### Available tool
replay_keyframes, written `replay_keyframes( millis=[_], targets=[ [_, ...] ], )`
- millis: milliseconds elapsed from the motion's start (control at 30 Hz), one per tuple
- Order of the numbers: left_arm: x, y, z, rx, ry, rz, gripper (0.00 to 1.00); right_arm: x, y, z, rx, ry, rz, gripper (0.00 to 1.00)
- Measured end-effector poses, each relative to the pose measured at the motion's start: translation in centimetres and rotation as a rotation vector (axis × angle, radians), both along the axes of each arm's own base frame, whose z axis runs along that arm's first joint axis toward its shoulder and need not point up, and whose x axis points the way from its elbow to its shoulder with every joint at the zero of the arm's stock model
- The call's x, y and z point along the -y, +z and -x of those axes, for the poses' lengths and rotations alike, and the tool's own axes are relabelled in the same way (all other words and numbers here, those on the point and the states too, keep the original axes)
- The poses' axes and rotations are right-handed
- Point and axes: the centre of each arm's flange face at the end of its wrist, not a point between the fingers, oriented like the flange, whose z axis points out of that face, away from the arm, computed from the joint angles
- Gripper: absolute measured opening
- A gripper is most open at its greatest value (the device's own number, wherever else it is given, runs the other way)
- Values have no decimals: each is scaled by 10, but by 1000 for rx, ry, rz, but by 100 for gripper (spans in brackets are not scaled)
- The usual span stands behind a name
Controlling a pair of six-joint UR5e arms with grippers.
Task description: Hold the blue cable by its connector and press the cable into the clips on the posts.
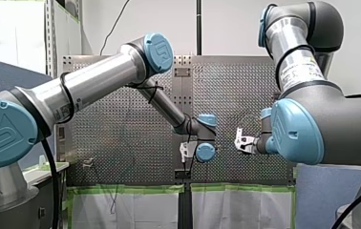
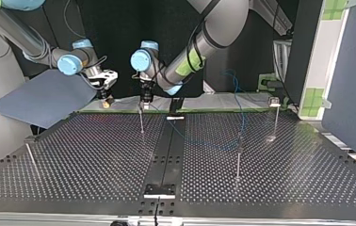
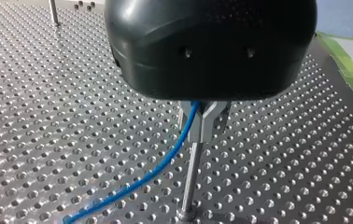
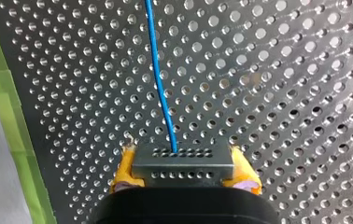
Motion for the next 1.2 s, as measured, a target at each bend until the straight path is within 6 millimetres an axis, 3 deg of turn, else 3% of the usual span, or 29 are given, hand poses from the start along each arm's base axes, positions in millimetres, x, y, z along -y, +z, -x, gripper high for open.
replay_keyframes(
  millis=[833,1200],
  targets=[
    [-15,-1,-23,-5,-15,16,0,6,5,0,-19,32,22,0],
    [-28,-12,-40,-41,-38,1,0,14,10,0,-18,29,43,0]
  ],
)
